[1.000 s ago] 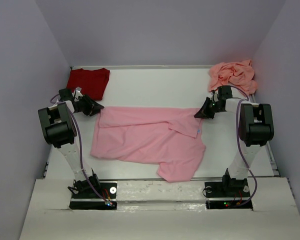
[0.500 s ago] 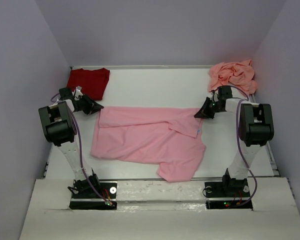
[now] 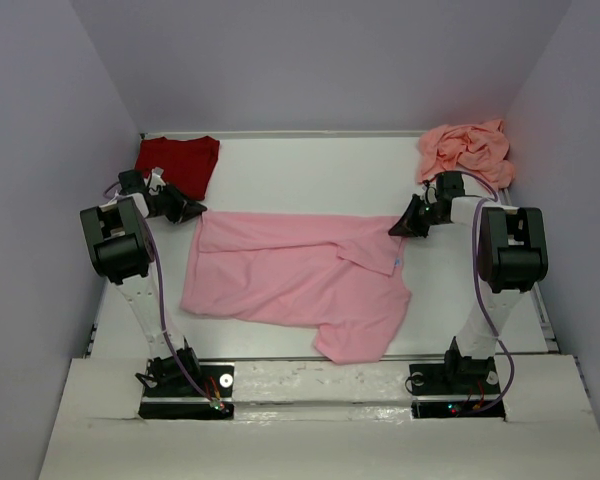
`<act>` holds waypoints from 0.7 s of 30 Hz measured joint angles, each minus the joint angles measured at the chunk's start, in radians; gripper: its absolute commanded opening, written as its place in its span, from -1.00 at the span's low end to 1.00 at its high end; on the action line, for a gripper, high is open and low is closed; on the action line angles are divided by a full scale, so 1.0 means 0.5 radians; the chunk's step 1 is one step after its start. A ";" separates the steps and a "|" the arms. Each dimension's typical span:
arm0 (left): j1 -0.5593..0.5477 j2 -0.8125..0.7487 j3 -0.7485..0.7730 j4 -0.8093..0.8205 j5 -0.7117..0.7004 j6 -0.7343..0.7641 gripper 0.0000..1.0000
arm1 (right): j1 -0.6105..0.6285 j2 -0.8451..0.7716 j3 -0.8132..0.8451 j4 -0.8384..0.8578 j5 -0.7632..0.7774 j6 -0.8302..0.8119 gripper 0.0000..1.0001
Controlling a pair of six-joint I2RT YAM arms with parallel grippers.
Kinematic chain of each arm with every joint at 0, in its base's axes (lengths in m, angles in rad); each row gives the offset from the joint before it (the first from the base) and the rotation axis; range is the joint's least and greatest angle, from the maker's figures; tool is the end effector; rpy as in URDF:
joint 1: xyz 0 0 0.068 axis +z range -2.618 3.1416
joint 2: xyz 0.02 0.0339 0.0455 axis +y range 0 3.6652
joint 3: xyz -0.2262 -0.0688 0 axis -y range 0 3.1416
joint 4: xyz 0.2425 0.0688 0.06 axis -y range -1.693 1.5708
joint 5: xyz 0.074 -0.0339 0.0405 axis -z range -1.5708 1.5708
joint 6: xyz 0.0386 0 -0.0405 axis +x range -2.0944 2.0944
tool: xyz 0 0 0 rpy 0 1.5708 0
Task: Fold and stack the t-shirts
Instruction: Fold the tshirt
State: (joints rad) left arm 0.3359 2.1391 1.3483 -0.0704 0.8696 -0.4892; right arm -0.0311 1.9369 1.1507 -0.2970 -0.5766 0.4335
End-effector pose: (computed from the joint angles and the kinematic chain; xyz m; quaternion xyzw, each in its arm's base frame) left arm 0.4057 0.1104 0.0989 -0.2069 0.8378 -0.4180 0.2839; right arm 0.3651 0.0097 0.1015 0.1474 0.9212 0.3166 0.1716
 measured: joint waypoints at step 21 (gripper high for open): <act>0.000 0.066 0.236 -0.013 0.125 -0.109 -0.21 | 0.000 0.001 0.000 0.001 -0.002 -0.004 -1.00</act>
State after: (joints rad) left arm 0.3359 2.1723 1.4662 -0.0769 0.9321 -0.5438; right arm -0.0311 1.9373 1.1507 -0.2966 -0.5774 0.4316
